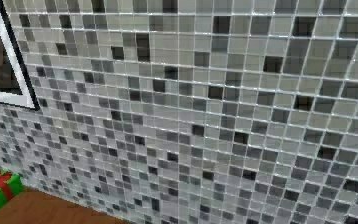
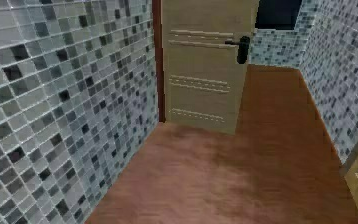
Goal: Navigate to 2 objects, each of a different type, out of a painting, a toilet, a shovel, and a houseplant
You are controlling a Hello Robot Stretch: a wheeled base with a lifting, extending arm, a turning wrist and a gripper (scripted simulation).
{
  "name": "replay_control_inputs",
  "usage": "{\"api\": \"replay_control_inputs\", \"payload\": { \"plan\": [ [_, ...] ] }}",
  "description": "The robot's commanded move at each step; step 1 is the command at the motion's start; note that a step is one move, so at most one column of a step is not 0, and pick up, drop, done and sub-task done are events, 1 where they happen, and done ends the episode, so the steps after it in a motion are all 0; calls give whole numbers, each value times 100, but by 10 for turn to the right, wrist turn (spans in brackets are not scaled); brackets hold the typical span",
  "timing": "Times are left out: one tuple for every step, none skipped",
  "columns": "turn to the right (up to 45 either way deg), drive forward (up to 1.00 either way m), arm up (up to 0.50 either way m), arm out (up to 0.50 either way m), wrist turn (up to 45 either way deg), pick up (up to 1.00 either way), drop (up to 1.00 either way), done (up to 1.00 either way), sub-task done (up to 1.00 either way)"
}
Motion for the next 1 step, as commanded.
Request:
{"api": "replay_control_inputs", "payload": {
  "plan": [
    [-240, 0, 0, 0, 0, 0, 0, 0, 0]
  ]
}}
